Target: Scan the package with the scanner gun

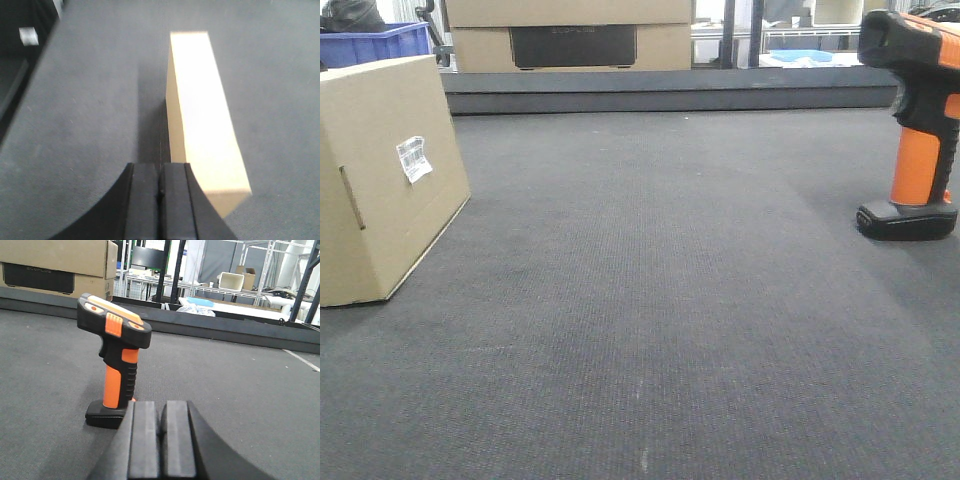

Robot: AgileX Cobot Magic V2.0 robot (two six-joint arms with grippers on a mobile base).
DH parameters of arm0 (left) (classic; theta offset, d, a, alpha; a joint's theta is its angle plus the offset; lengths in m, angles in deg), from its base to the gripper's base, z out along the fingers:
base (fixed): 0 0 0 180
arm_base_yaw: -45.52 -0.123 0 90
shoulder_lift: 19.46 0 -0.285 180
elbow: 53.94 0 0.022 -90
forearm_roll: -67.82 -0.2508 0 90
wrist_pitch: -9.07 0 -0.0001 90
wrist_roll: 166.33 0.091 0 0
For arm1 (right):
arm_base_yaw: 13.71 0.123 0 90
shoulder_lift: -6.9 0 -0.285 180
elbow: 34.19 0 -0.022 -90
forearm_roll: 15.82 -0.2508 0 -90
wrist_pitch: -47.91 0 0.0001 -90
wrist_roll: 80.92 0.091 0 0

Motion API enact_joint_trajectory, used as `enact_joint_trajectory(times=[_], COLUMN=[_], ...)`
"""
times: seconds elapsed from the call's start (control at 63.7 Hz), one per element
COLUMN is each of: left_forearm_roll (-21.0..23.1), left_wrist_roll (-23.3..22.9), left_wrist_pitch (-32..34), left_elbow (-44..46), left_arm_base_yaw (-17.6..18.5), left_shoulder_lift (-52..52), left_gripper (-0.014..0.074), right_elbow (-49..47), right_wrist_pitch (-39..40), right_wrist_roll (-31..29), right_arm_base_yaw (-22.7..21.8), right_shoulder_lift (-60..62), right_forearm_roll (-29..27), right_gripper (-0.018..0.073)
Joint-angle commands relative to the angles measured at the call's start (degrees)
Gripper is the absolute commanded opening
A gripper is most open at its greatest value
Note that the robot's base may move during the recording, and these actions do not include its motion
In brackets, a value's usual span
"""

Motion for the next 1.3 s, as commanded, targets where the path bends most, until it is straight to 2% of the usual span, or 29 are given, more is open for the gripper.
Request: enact_joint_trajectory(times=[0.0, 0.094, 0.283, 0.377, 0.487, 0.581, 0.769, 0.863, 0.926, 1.083, 1.287], left_forearm_roll=[0.7, 0.7, -2.5, -2.7, -5.1, -6.5, -6.8, -6.1, -6.1, -6.2, -6.7], left_wrist_roll=[-0.1, -0.7, -8.7, -10.0, -13.1, -13.8, -15.2, -15.6, -16.5, -16.5, -16.5], left_wrist_pitch=[-1.3, -3.7, -7.9, -8.1, -8.6, -9.3, -10.7, -10.7, -10.8, -11.3, -15.3], left_elbow=[4.8, 10.9, 21.1, 23.5, 24.8, 24.8, 24.8, 24.7, 24.7, 24.7, 24.7], left_arm_base_yaw=[-0.2, 0.9, 6.0, 8.5, 10.7, 11.1, 11.1, 11.1, 11.1, 11.1, 11.1], left_shoulder_lift=[7.2, 14.5, 25.3, 27.9, 29.3, 29.3, 29.3, 29.4, 30.1, 32.8, 37.6], left_gripper=[-0.0111, -0.0111, -0.0111, -0.0111, -0.0106, -0.0012, 0.0428, 0.0565, 0.0600, 0.0599, 0.0599], right_elbow=[0.0, 0.0, 0.0, 0.0, 0.0, 0.0, 0.0, 0.0, 0.0, 0.0, 0.0], right_wrist_pitch=[1.3, 1.3, 1.3, 1.3, 1.3, 1.3, 1.3, 1.3, 1.3, 1.3, 1.3], right_wrist_roll=[0.0, 0.0, 0.0, 0.0, 0.0, 0.0, 0.0, 0.0, 0.0, 0.0, 0.0], right_arm_base_yaw=[-0.1, -0.1, -0.1, -0.1, -0.1, -0.1, -0.1, -0.1, -0.1, -0.1, -0.1], right_shoulder_lift=[0.2, 0.2, 0.2, 0.2, 0.2, 0.2, 0.2, 0.2, 0.2, 0.2, 0.2], right_forearm_roll=[0.3, 0.3, 0.3, 0.3, 0.3, 0.3, 0.3, 0.3, 0.3, 0.3, 0.3], right_gripper=[-0.0167, -0.0167, -0.0167, -0.0167, -0.0167, -0.0167, -0.0167, -0.0167, -0.0167, -0.0167, -0.0167])
